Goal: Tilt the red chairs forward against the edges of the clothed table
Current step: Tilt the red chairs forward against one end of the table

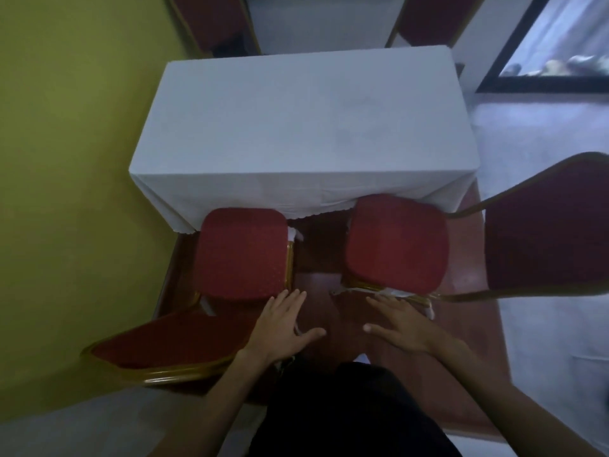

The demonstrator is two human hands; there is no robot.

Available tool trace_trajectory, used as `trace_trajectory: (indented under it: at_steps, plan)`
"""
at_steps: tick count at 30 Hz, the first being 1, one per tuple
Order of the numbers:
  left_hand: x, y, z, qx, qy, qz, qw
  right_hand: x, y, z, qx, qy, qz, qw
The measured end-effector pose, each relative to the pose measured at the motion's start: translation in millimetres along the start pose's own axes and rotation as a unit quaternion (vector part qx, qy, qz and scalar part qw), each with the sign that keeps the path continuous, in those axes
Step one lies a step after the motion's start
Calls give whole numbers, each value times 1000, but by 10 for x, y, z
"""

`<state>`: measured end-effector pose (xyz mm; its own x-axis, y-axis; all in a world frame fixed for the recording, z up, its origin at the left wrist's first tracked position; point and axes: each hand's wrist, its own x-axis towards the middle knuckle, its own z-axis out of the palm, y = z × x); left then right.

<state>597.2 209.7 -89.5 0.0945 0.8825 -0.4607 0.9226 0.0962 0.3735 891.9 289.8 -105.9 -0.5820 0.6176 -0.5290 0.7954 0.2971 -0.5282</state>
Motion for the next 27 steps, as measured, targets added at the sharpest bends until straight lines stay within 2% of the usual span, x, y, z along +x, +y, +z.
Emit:
trace_trajectory:
  at_steps: [5,9,13,16,22,27]
  plan:
    - [369,427,59,12,28,0,1000,-62,621,-452,-58,-24,40,997]
    - [829,764,135,2,15,-23,1000,43,1082,-855,-112,-23,34,993]
    - [1115,939,236,-11,-10,-23,1000,220,1255,-1006,-155,-51,12,986]
    - [1547,1189,233,-31,-6,-19,999,422,1507,-1262,-173,-71,12,982]
    - [2110,1803,81,-65,9,-11,998,444,1902,-2020,-187,-63,-1,980]
    - [2433,2378,-7,-68,24,0,997,313,2450,-2645,-247,-107,7,963]
